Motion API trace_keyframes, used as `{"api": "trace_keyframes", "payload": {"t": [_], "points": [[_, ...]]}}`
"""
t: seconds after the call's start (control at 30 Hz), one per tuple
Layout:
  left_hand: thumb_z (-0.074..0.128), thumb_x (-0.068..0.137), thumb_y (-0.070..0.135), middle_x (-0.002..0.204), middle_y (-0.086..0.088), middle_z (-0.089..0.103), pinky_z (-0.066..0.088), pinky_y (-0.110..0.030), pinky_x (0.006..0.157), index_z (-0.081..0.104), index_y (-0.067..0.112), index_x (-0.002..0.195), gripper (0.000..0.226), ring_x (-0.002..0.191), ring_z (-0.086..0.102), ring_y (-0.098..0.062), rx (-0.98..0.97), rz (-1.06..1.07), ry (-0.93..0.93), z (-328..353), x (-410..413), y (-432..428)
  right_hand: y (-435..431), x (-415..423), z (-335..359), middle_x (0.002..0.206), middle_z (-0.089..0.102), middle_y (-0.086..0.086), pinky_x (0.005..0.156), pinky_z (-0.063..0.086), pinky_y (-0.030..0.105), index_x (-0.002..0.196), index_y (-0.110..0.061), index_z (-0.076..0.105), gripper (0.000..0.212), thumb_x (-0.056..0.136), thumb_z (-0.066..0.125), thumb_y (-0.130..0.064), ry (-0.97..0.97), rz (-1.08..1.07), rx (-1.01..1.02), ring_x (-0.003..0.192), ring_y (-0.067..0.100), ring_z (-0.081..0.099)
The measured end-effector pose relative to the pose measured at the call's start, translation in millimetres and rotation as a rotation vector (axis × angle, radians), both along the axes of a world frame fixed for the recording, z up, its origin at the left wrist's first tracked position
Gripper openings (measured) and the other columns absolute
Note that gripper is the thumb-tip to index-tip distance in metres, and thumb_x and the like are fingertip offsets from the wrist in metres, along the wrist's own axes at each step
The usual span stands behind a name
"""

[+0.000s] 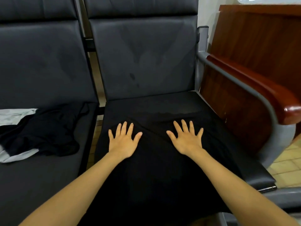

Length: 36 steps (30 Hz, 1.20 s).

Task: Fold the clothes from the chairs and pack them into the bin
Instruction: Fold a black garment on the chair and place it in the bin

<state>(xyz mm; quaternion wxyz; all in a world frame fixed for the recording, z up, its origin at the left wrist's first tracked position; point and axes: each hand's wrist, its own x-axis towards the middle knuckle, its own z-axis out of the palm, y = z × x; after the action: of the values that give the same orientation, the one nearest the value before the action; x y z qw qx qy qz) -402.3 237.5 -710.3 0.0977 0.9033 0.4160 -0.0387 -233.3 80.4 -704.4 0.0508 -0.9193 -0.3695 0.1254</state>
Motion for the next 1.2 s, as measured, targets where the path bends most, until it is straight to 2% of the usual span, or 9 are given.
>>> {"api": "trace_keyframes", "payload": {"t": [0.4, 0.5, 0.6, 0.7, 0.83, 0.9, 1.0, 1.1, 1.2], "points": [[0.017, 0.099, 0.056, 0.161, -0.003, 0.010, 0.002, -0.049, 0.118, 0.017, 0.021, 0.153, 0.064, 0.148, 0.003, -0.022, 0.032, 0.006, -0.135, -5.2, 90.5, 99.6, 108.1, 108.7, -5.6, 0.162, 0.002, -0.006, 0.115, -0.006, 0.054, 0.154, -0.030, 0.008, 0.064, 0.097, 0.012, -0.061, -0.034, 0.020, 0.063, 0.148, 0.020, -0.006], [0.033, 0.103, 0.039, 0.150, -0.009, 0.032, 0.021, -0.046, 0.112, 0.036, 0.014, 0.144, 0.049, 0.137, 0.031, -0.028, 0.349, -0.055, -0.222, -2.7, 95.0, 102.9, 112.0, 118.2, -7.2, 0.159, 0.020, -0.003, 0.116, -0.003, 0.052, 0.150, -0.024, 0.028, 0.057, 0.101, 0.027, -0.052, -0.059, 0.076, 0.277, 0.148, 0.018, 0.008], [0.042, 0.101, 0.027, 0.125, -0.010, 0.052, 0.037, -0.038, 0.091, 0.046, 0.012, 0.134, 0.036, 0.107, 0.052, -0.027, 0.503, -0.223, -0.347, 14.0, 92.0, 87.5, 99.7, 106.6, 5.7, 0.130, 0.056, 0.001, 0.114, 0.018, 0.046, 0.125, -0.018, 0.058, 0.031, 0.100, 0.045, -0.030, -0.235, 0.153, 0.638, 0.128, 0.022, 0.045], [0.045, 0.100, 0.029, 0.108, -0.005, 0.057, 0.039, -0.034, 0.081, 0.053, 0.013, 0.122, 0.028, 0.095, 0.057, -0.023, 0.378, -0.240, -0.433, 33.5, 68.6, 49.2, 69.3, 76.7, 25.2, 0.103, 0.065, 0.001, 0.091, 0.038, 0.035, 0.105, -0.016, 0.066, 0.019, 0.097, 0.051, -0.023, -0.333, 0.236, 0.664, 0.100, 0.021, 0.058], [0.047, 0.097, 0.039, 0.103, 0.001, 0.056, 0.040, -0.025, 0.077, 0.060, 0.017, 0.112, 0.029, 0.095, 0.055, -0.017, 0.226, -0.313, -0.328, 38.2, 5.0, -7.3, 2.4, 31.8, 34.9, 0.111, 0.060, 0.001, 0.082, 0.041, 0.031, 0.111, -0.017, 0.063, 0.026, 0.096, 0.051, -0.035, -0.301, 0.247, 0.436, 0.105, 0.021, 0.053], [0.040, 0.098, 0.046, 0.119, 0.002, 0.053, 0.042, -0.027, 0.087, 0.054, 0.020, 0.127, 0.041, 0.108, 0.051, -0.016, 0.201, -0.316, -0.206, 36.6, -18.8, -25.3, -24.1, 15.2, 34.3, 0.131, 0.050, 0.003, 0.094, 0.041, 0.037, 0.128, -0.020, 0.054, 0.042, 0.098, 0.043, -0.046, -0.234, 0.213, 0.194, 0.123, 0.023, 0.044], [0.024, 0.098, 0.054, 0.150, 0.000, 0.028, 0.029, -0.037, 0.112, 0.026, 0.021, 0.149, 0.061, 0.138, 0.028, -0.020, 0.138, -0.251, 0.021, 23.9, -35.4, -39.0, -43.9, 1.3, 24.6, 0.157, 0.017, 0.001, 0.113, 0.022, 0.051, 0.151, -0.028, 0.022, 0.061, 0.098, 0.026, -0.058, -0.078, 0.144, -0.070, 0.145, 0.026, 0.014], [0.014, 0.098, 0.055, 0.161, 0.001, -0.001, 0.002, -0.044, 0.120, 0.003, 0.025, 0.153, 0.064, 0.148, -0.005, -0.020, 0.008, -0.193, 0.048, 10.0, -27.3, -30.2, -36.8, 6.7, 10.6, 0.161, -0.009, -0.006, 0.113, -0.002, 0.061, 0.152, -0.037, -0.003, 0.064, 0.096, 0.012, -0.063, -0.001, 0.113, -0.118, 0.148, 0.024, -0.011], [0.015, 0.098, 0.056, 0.161, 0.001, -0.001, -0.003, -0.043, 0.120, 0.004, 0.025, 0.154, 0.064, 0.148, -0.007, -0.018, -0.003, -0.183, -0.011, 0.6, -2.7, 5.9, -7.7, 38.7, 2.1, 0.161, -0.008, -0.009, 0.113, -0.007, 0.060, 0.152, -0.039, -0.001, 0.065, 0.094, 0.010, -0.066, -0.020, 0.118, -0.059, 0.148, 0.020, -0.012]]}}
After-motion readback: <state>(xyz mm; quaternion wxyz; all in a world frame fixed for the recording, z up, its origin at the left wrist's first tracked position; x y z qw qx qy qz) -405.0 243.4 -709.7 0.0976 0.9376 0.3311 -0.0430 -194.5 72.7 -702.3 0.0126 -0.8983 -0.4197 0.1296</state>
